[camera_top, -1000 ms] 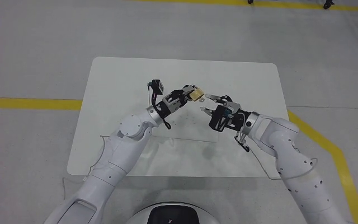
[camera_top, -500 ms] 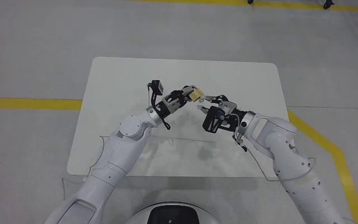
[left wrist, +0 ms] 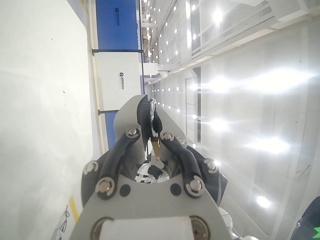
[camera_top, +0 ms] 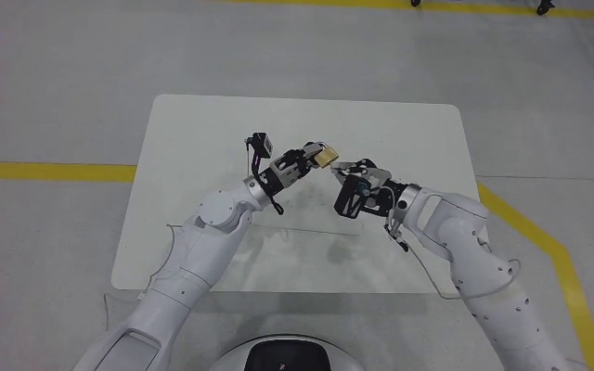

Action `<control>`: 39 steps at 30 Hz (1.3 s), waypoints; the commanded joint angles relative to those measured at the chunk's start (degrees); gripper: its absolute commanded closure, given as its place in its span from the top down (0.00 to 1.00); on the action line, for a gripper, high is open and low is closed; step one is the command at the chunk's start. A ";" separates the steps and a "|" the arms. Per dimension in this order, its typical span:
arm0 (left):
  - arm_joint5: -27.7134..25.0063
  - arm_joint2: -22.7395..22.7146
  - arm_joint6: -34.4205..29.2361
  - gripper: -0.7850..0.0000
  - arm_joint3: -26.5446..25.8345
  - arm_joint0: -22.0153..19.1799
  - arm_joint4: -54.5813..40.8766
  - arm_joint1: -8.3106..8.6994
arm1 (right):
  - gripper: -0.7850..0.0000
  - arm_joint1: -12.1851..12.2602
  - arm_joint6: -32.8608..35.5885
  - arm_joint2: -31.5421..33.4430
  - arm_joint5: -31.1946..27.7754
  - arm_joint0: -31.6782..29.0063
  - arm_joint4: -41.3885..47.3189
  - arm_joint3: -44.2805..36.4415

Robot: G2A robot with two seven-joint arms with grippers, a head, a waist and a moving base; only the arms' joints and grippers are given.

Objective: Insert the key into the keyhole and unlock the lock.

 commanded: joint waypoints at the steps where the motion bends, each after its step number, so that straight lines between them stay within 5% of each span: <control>1: -0.10 0.00 0.02 0.00 0.01 -0.02 0.15 0.00 | 0.00 -0.05 -0.28 0.17 -0.01 -0.09 0.75 0.29; 15: -4.35 0.58 2.54 0.00 0.07 0.29 1.63 -0.35 | 0.00 -0.92 1.66 1.93 1.46 0.09 15.77 4.98; 27: -11.40 0.18 5.92 0.00 0.23 0.47 7.21 -0.29 | 0.00 -1.52 3.62 2.52 -4.92 2.70 35.58 12.38; 39: -12.47 -0.32 4.79 0.00 0.23 0.36 7.22 -0.18 | 0.00 -1.96 3.91 2.17 -9.75 4.87 47.60 18.21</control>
